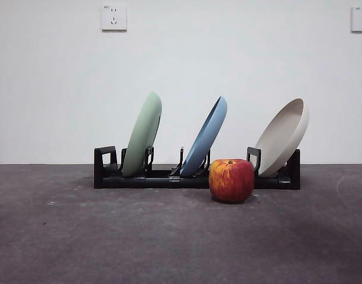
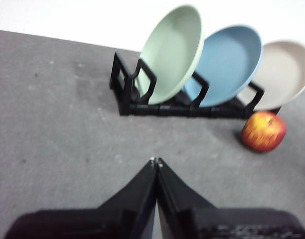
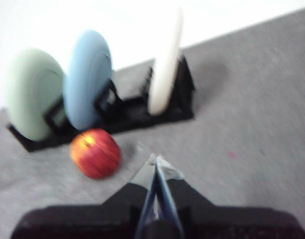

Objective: Take the green plate from the plate rack,put the plate on the table,take the apple from the table,put the apple in the plate

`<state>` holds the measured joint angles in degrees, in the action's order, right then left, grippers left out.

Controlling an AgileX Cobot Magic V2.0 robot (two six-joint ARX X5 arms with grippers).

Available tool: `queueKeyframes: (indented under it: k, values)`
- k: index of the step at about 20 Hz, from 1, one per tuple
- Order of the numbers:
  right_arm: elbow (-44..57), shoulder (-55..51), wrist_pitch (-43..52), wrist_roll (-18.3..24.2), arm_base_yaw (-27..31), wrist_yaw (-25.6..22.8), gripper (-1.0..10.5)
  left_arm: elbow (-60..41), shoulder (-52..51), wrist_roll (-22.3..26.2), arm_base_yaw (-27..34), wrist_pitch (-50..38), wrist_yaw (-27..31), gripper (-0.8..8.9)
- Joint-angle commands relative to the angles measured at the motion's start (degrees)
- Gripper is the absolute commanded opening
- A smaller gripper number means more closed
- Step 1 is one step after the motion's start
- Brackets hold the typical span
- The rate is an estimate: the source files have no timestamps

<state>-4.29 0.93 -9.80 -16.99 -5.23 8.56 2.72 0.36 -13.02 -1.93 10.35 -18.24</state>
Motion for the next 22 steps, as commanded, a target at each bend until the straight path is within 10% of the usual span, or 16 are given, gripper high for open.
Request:
queueKeyframes:
  k: [1, 8, 22]
  values:
    - [-3.2, 1.6, 0.2, -1.1, -0.1, 0.6, -0.1, 2.9, -0.1, -3.6, 0.1, -0.2, -0.2, -0.08]
    - [-13.6, 11.0, -4.4, -0.9, -0.1, 4.0, -0.1, 11.7, 4.0, -3.7, 0.1, 6.5, -3.7, -0.08]
    - [-44.0, 33.2, -34.4, 18.5, -0.2, 14.1, -0.1, 32.4, 24.7, 1.8, 0.1, 17.0, -15.6, -0.08]
